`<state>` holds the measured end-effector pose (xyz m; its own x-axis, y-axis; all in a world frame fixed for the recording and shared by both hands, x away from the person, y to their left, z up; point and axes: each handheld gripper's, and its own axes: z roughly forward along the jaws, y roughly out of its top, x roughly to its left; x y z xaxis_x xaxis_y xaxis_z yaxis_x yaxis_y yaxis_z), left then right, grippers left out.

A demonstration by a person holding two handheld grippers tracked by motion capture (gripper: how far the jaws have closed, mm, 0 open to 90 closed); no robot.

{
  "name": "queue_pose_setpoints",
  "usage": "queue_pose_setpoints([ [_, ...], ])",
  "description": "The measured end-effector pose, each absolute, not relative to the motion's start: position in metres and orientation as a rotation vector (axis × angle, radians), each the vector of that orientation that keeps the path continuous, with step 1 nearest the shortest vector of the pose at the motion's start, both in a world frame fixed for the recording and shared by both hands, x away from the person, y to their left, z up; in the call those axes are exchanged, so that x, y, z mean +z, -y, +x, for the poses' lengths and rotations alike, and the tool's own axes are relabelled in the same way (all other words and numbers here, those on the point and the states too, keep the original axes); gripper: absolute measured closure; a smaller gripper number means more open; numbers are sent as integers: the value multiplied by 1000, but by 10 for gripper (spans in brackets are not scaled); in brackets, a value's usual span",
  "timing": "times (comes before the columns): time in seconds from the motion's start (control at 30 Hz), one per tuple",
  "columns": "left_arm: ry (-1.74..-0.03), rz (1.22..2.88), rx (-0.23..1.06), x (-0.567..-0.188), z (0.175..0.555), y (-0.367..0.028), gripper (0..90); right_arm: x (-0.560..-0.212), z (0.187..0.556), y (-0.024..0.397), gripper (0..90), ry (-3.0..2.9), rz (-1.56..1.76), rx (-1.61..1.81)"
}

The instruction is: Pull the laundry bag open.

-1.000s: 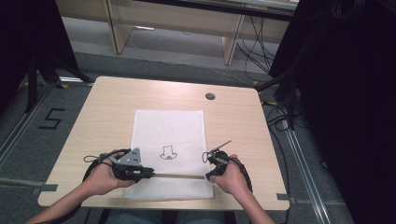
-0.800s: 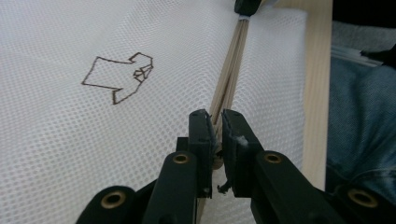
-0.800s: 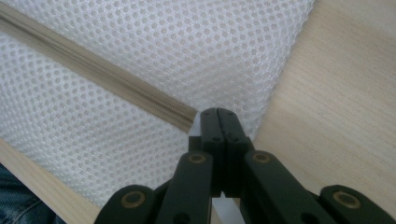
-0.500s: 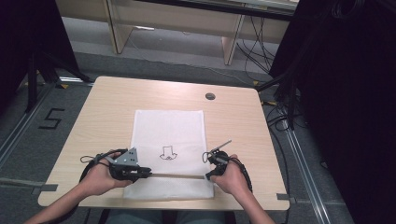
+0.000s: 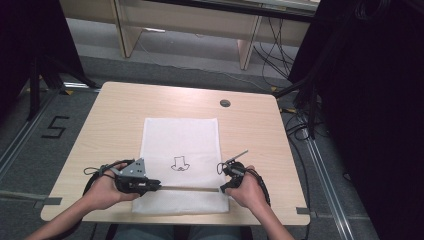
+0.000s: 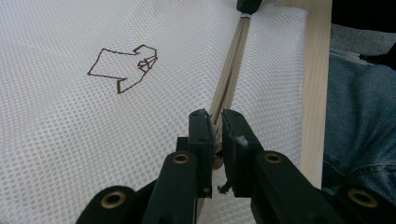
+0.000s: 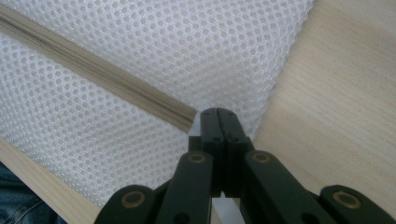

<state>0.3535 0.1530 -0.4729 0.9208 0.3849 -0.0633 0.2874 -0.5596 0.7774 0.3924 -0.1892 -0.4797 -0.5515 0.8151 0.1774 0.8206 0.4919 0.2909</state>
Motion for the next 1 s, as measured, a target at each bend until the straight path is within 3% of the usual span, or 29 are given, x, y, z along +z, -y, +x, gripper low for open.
queue_pose_setpoints([
  [1.0, -511, 2204, 167, -474, 349, -176, 822, -480, 393, 190, 900, 2711, -1456, -550],
])
